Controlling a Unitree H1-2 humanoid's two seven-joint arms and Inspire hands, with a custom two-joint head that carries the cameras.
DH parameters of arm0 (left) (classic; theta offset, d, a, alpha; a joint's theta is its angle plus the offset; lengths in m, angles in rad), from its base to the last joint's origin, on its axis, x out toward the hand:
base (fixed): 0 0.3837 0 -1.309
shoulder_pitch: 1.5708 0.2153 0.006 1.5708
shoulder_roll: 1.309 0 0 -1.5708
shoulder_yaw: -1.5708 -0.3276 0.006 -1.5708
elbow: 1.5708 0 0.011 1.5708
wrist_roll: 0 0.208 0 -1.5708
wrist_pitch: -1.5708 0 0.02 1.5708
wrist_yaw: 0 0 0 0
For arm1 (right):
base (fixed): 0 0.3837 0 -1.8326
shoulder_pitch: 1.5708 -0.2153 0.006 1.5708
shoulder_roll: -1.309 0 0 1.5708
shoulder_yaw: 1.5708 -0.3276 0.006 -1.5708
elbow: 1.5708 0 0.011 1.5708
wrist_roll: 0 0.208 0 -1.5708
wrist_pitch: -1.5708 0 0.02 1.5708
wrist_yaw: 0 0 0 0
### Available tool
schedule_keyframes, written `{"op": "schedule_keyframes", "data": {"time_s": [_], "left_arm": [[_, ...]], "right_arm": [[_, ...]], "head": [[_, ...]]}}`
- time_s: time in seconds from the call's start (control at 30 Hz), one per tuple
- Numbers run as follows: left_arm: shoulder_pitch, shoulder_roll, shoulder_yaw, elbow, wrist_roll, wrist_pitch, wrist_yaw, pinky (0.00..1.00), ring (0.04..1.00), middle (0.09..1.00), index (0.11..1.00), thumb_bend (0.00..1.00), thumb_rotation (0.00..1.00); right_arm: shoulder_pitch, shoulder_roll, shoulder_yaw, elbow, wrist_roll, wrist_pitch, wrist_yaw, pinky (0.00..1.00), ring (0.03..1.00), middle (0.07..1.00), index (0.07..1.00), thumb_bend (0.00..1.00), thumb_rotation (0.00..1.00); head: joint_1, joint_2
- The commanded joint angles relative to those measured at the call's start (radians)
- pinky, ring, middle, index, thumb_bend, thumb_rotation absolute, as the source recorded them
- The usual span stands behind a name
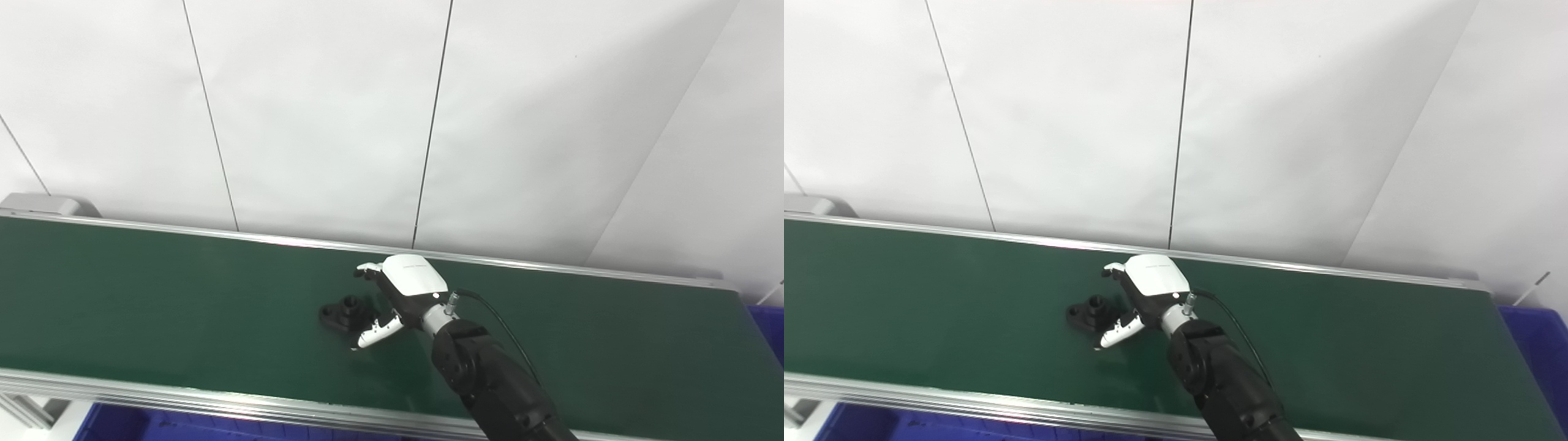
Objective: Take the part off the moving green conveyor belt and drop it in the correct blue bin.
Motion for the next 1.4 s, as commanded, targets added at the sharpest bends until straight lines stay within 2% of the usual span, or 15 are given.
{"op": "schedule_keyframes", "data": {"time_s": [0.0, 0.13, 0.47, 0.67, 0.87, 0.9, 0.97, 1.0, 1.03, 1.1, 1.17, 1.2, 1.27, 1.37], "left_arm": [[-0.02, 0.0, 0.005, -0.02, 0.019, -0.027, 0.02, 0.62, 0.715, 0.77, 0.766, 0.83, 0.16], [-0.015, -0.002, 0.016, -0.026, 0.02, -0.027, 0.011, 0.62, 0.713, 0.768, 0.767, 0.84, 0.17], [-0.011, -0.004, 0.017, -0.033, 0.024, -0.028, 0.015, 0.63, 0.719, 0.767, 0.763, 0.84, 0.16], [-0.012, -0.003, 0.012, -0.036, 0.021, -0.028, 0.02, 0.64, 0.724, 0.767, 0.761, 0.85, 0.16], [-0.01, -0.006, 0.019, -0.036, 0.02, -0.028, 0.022, 0.64, 0.722, 0.768, 0.763, 0.85, 0.16], [-0.01, -0.006, 0.02, -0.037, 0.021, -0.028, 0.023, 0.64, 0.722, 0.768, 0.763, 0.85, 0.17], [-0.01, -0.006, 0.021, -0.036, 0.022, -0.028, 0.023, 0.65, 0.723, 0.769, 0.764, 0.85, 0.18], [-0.011, -0.006, 0.02, -0.035, 0.022, -0.028, 0.023, 0.65, 0.725, 0.771, 0.765, 0.85, 0.18], [-0.01, -0.005, 0.022, -0.037, 0.018, -0.028, 0.018, 0.65, 0.728, 0.773, 0.767, 0.85, 0.18], [-0.009, -0.004, 0.024, -0.041, 0.012, -0.028, 0.012, 0.65, 0.73, 0.774, 0.767, 0.85, 0.18], [-0.009, -0.005, 0.026, -0.044, 0.008, -0.028, 0.01, 0.65, 0.732, 0.775, 0.768, 0.85, 0.17], [-0.008, -0.005, 0.029, -0.045, 0.004, -0.028, 0.007, 0.65, 0.732, 0.774, 0.767, 0.85, 0.17], [-0.006, -0.006, 0.033, -0.047, 0.001, -0.028, 0.002, 0.65, 0.73, 0.775, 0.769, 0.86, 0.17], [-0.004, -0.005, 0.041, -0.051, -0.001, -0.028, -0.01, 0.63, 0.725, 0.779, 0.775, 0.85, 0.18]], "right_arm": [[-0.066, -0.001, 0.006, -0.011, -0.009, 0.017, 0.004, 0.7, 0.768, 0.791, 0.821, 0.88, 0.41], [-0.078, -0.005, 0.015, 0.003, -0.01, 0.017, 0.024, 0.7, 0.77, 0.785, 0.819, 0.86, 0.42], [-0.05, -0.005, 0.028, 0.034, 0.007, -0.007, 0.02, 0.66, 0.72, 0.725, 0.796, 0.82, 0.39], [-0.028, -0.01, 0.042, 0.052, 0.012, -0.034, -0.01, 0.63, 0.668, 0.684, 0.777, 0.82, 0.36], [-0.007, -0.015, 0.062, 0.072, 0.016, -0.033, -0.028, 0.6, 0.662, 0.67, 0.754, 0.82, 0.31], [-0.001, -0.015, 0.058, 0.07, 0.025, -0.028, -0.024, 0.6, 0.668, 0.675, 0.748, 0.8, 0.27], [0.011, -0.018, 0.057, 0.058, 0.037, -0.02, -0.015, 0.57, 0.643, 0.655, 0.74, 0.78, 0.23], [0.016, -0.021, 0.06, 0.051, 0.038, -0.018, -0.011, 0.4, 0.471, 0.54, 0.728, 0.64, 0.07], [0.022, -0.025, 0.063, 0.047, 0.039, -0.02, -0.012, 0.3, 0.372, 0.499, 0.702, 0.59, 0.02], [0.031, -0.032, 0.071, 0.041, 0.039, -0.024, -0.015, 0.26, 0.328, 0.485, 0.687, 0.57, 0.01], [0.037, -0.042, 0.085, 0.032, 0.03, -0.02, -0.007, 0.24, 0.319, 0.482, 0.533, 0.54, 0.0], [0.043, -0.051, 0.096, 0.022, 0.022, -0.016, -0.002, 0.23, 0.322, 0.482, 0.513, 0.53, 0.0], [0.051, -0.062, 0.111, 0.007, 0.017, -0.008, 0.004, 0.25, 0.362, 0.484, 0.543, 0.51, 0.0], [0.06, -0.082, 0.141, -0.005, -0.005, -0.011, 0.01, 0.27, 0.364, 0.474, 0.548, 0.51, 0.0]], "head": [[0.002, 0.003], [0.006, 0.008], [0.011, 0.017], [0.011, 0.023], [0.01, 0.031], [0.008, 0.033], [0.008, 0.033], [0.008, 0.033], [0.007, 0.038], [0.006, 0.042], [0.006, 0.045], [0.007, 0.046], [0.008, 0.047], [0.007, 0.049]]}}
